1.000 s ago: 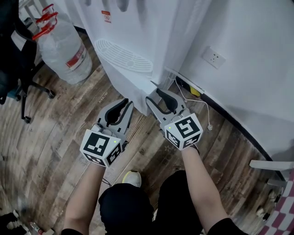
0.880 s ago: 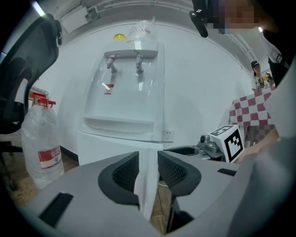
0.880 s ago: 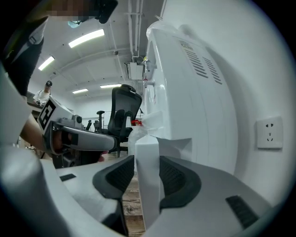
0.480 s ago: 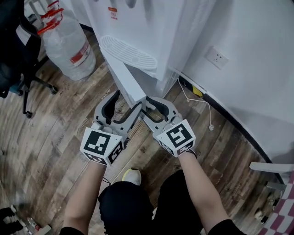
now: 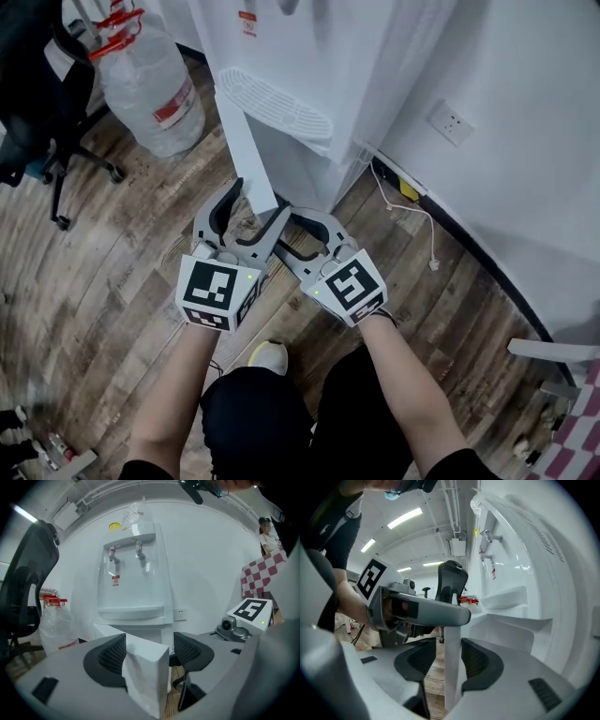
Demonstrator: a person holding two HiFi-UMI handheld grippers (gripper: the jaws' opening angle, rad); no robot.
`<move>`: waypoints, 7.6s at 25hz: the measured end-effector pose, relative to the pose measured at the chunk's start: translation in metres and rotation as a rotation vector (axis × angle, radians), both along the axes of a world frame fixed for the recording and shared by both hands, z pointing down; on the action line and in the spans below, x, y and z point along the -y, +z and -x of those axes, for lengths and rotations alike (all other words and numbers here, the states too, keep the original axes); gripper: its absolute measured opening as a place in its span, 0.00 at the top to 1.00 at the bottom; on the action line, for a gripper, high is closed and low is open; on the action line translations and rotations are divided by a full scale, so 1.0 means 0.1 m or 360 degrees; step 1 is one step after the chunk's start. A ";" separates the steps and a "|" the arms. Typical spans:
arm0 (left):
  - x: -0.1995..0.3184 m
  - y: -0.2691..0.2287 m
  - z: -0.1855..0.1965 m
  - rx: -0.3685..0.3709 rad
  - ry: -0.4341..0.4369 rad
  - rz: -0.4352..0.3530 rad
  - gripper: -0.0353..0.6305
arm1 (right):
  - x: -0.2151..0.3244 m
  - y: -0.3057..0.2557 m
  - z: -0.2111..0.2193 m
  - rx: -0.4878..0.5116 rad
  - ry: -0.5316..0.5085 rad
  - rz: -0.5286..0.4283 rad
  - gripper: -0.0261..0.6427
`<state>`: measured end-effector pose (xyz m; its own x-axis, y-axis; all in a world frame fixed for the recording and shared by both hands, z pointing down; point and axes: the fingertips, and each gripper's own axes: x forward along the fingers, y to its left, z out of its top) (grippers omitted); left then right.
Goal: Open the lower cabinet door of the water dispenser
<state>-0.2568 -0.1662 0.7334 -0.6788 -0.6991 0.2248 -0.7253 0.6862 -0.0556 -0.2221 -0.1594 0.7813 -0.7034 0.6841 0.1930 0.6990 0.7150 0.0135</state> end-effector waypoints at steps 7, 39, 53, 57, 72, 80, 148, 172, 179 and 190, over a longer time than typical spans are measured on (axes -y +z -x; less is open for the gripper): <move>-0.33 0.08 0.04 -0.0026 -0.0132 0.0063 0.48 | -0.18 0.01 -0.01 -0.0010 -0.0082 0.0025 0.72; -2.13 0.11 0.41 0.0010 -0.0633 0.0096 0.68 | -0.82 -0.31 0.26 0.0004 -0.0243 0.0251 0.91; -2.67 0.27 0.95 -0.0013 -0.0775 0.0190 0.72 | -0.84 -0.23 0.38 -0.0032 -0.0201 0.0216 0.92; -2.75 0.32 1.07 -0.0034 -0.0815 0.0188 0.74 | -0.88 -0.21 0.40 -0.0045 -0.0206 0.0211 0.92; -2.99 0.34 1.54 -0.0021 -0.0894 0.0277 0.76 | -0.73 -0.11 0.34 -0.0082 -0.0188 0.0188 0.92; -3.07 0.35 1.72 -0.0023 -0.0908 0.0285 0.77 | -0.63 -0.08 0.33 -0.0087 -0.0154 0.0188 0.92; 0.35 -2.95 -1.59 -0.0534 0.0515 -0.0039 0.93 | 1.40 -3.33 -2.15 -0.0415 0.0845 0.0471 0.93; -0.22 -5.76 -3.45 -0.0373 0.0236 -0.0184 0.93 | 0.96 -6.05 -3.80 -0.0174 0.0550 0.0361 0.93; -0.47 -5.82 -3.83 -0.0375 0.0211 -0.0087 0.93 | 0.87 -6.04 -4.16 -0.0163 0.0551 0.0438 0.93; -0.44 -6.19 -3.90 -0.0257 0.0322 -0.0083 0.93 | 0.89 -6.02 -4.43 -0.0136 0.0697 0.0459 0.93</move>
<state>0.1334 -0.1220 0.1145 -0.4822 -0.8306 0.2787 -0.8447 0.5251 0.1036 0.2211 -0.2482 0.1790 -0.9252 0.3633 0.1095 0.3239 0.9065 -0.2708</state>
